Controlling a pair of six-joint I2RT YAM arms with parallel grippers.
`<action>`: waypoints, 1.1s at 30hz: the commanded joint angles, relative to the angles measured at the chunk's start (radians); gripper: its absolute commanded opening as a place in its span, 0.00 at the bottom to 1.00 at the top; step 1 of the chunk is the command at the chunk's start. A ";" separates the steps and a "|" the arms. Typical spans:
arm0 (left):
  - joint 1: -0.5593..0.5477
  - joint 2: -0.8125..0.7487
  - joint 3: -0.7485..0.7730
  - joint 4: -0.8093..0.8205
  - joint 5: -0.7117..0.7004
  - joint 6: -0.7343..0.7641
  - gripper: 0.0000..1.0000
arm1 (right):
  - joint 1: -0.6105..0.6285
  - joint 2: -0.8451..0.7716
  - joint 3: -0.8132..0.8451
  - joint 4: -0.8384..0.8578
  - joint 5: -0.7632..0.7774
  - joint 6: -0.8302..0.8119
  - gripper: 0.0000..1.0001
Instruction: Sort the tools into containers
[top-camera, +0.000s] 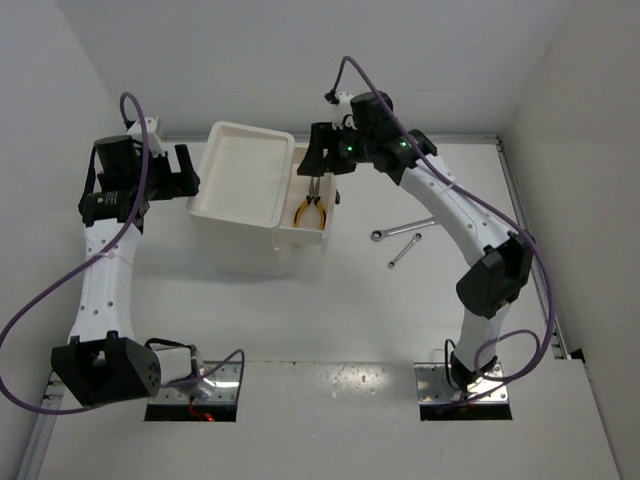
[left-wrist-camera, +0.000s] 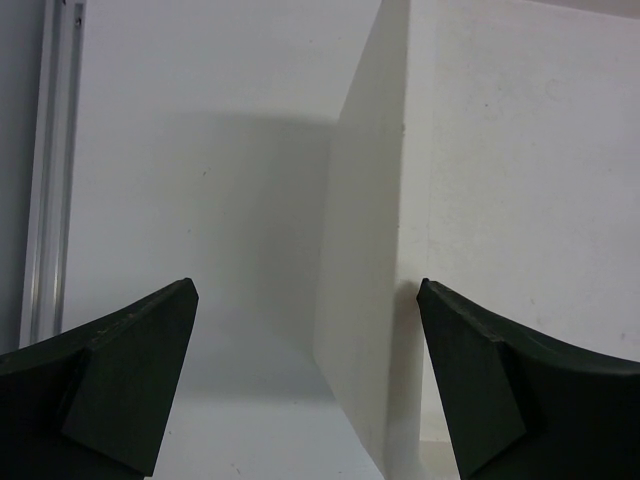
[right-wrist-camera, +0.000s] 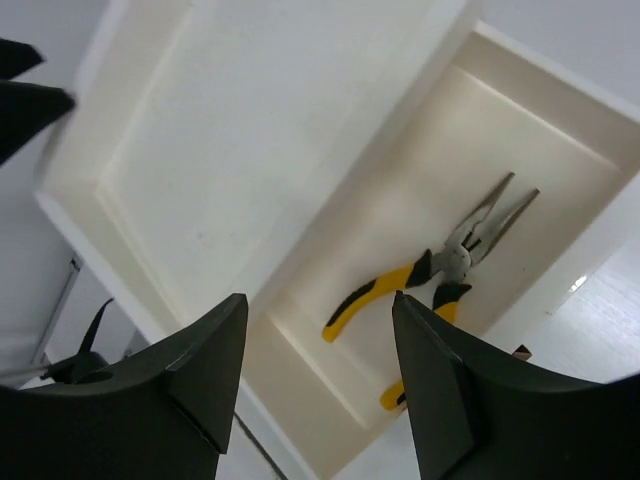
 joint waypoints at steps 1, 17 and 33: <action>-0.013 0.001 0.037 0.021 0.054 0.025 0.99 | -0.011 -0.137 -0.016 0.128 -0.087 -0.056 0.61; -0.120 0.159 0.217 -0.071 0.002 0.079 0.74 | -0.223 -0.200 -0.371 -0.007 -0.088 -0.274 0.51; -0.197 0.252 0.275 -0.136 -0.120 0.079 0.16 | -0.290 -0.207 -0.647 0.441 -0.609 -0.332 0.54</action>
